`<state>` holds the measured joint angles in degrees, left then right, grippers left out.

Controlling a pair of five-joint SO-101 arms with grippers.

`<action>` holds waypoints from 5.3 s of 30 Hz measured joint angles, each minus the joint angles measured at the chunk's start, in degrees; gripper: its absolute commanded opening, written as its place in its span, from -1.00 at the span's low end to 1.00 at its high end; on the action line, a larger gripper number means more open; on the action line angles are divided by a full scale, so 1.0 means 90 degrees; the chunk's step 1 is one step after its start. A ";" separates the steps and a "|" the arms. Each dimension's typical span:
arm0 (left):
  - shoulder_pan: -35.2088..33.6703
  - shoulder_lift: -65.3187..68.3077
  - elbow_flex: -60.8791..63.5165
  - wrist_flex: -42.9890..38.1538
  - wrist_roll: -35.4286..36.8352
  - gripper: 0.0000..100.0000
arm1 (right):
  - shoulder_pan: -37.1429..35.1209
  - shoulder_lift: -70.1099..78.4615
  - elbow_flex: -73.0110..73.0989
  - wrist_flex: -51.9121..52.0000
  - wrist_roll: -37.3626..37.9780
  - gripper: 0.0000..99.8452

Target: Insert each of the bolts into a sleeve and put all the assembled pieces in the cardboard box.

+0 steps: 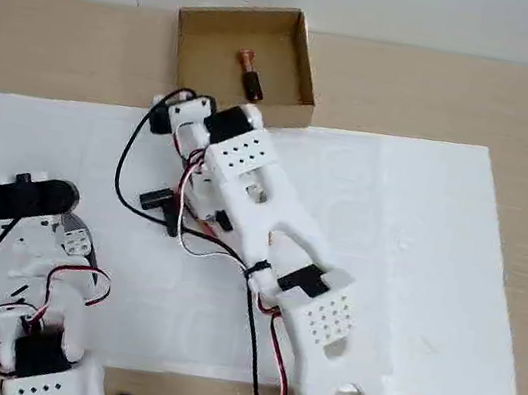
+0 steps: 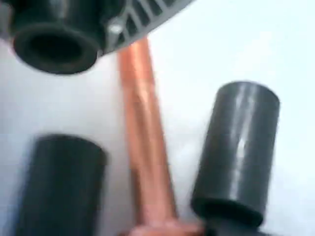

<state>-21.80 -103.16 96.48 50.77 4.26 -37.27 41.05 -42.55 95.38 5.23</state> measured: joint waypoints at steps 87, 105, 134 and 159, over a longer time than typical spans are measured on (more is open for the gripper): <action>0.0156 0.0000 -0.0391 0.1582 0.0000 -0.98 | 0.2940 -1.5531 1.3031 -0.4650 -0.0508 -0.99; 0.1504 0.0000 -0.1612 0.2852 -0.1094 -0.98 | 0.3370 -1.5990 1.3372 -0.4835 -0.0508 -0.99; 0.3692 0.8703 -0.7199 0.2569 0.2090 -0.99 | 0.3468 -1.6010 1.3783 -0.5060 -0.0527 -0.99; 0.4904 1.4652 -1.3245 0.3536 0.3966 -0.98 | 0.3155 -1.6010 1.4037 -0.5001 -0.0527 -0.99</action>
<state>22.33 28.70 -22.73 82.59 39.96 -8.88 -103.03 83.78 50.37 0.48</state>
